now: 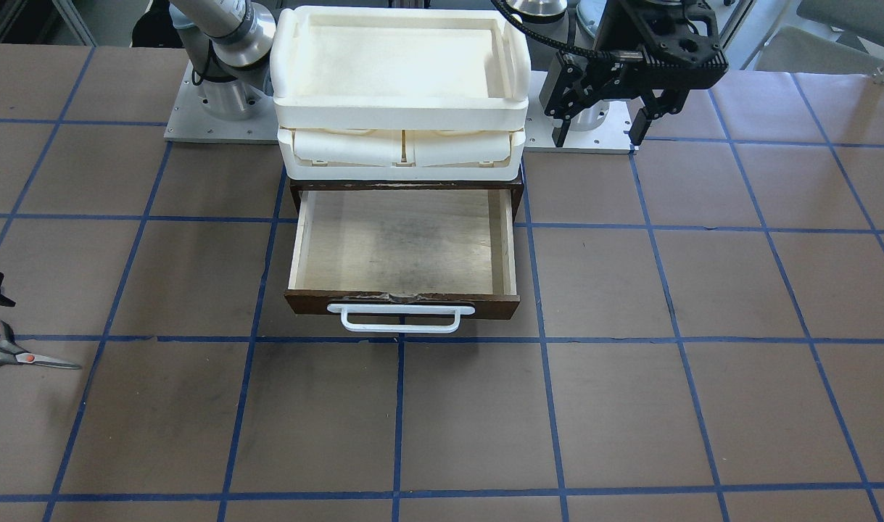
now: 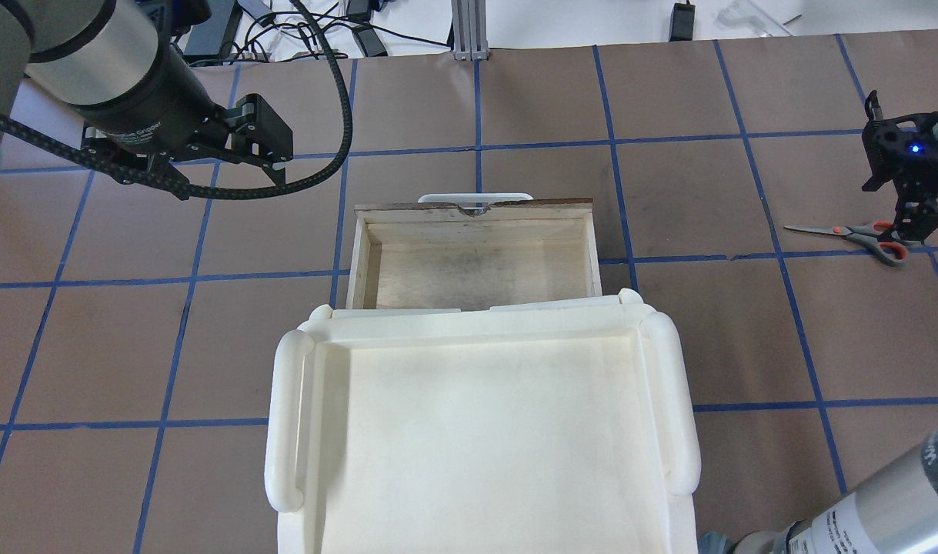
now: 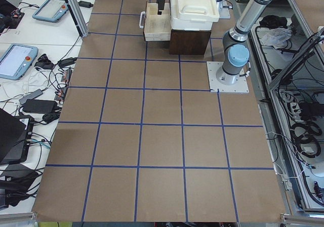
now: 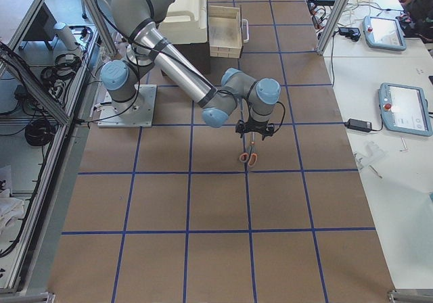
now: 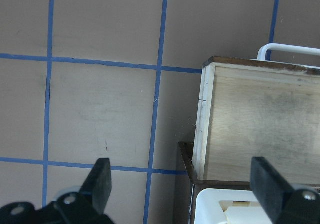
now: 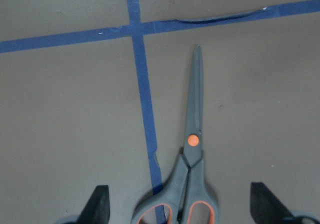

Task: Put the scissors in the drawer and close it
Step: 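Move the right gripper over the grey-and-orange scissors, then lower the right gripper and grasp the scissors by the handles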

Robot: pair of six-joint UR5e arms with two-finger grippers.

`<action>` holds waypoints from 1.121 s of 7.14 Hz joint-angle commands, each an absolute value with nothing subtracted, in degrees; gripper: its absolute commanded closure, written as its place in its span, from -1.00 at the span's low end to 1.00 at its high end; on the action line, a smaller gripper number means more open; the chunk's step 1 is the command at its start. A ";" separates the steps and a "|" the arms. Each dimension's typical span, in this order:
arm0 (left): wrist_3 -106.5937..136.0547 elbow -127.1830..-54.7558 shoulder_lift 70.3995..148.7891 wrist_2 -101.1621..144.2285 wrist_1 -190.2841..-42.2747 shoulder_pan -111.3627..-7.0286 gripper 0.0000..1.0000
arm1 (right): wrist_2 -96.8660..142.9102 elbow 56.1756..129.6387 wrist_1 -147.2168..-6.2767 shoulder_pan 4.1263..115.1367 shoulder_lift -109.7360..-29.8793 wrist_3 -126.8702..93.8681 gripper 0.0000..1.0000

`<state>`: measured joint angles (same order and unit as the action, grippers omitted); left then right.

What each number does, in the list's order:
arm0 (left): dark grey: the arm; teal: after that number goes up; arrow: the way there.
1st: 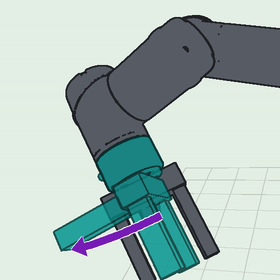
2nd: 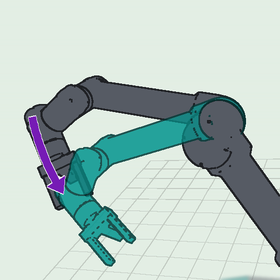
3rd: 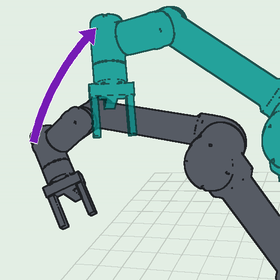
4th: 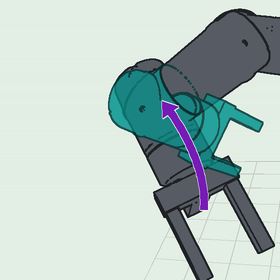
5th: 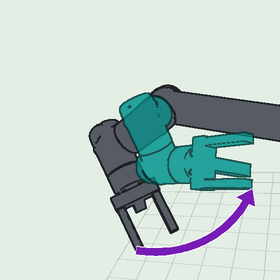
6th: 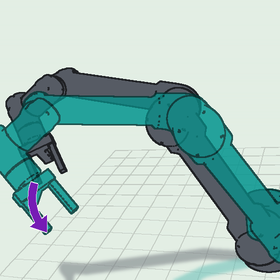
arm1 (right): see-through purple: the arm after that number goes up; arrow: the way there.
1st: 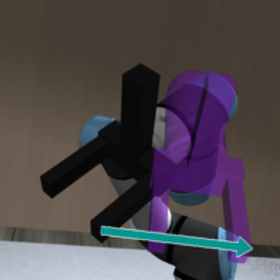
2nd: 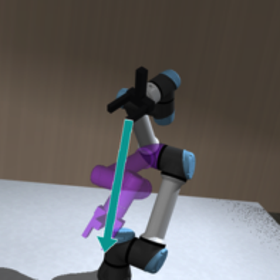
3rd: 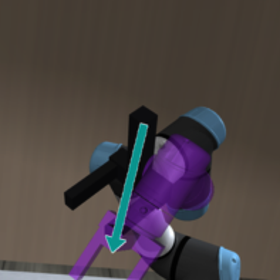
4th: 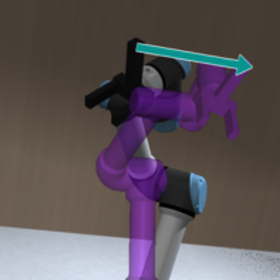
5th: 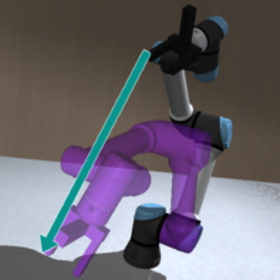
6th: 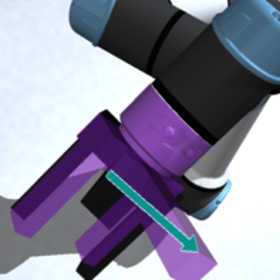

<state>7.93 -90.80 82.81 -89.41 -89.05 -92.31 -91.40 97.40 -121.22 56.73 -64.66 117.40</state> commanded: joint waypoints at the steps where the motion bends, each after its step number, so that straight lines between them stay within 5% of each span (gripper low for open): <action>1: 7.82 -90.35 81.40 -90.17 -90.07 -91.50 -1.00 | -89.75 101.15 -124.00 56.69 -65.21 121.35 -0.92; 8: 8.70 -91.67 81.91 -89.21 -90.09 -92.02 -1.00 | -90.26 100.02 -131.40 56.43 -61.00 124.98 -0.87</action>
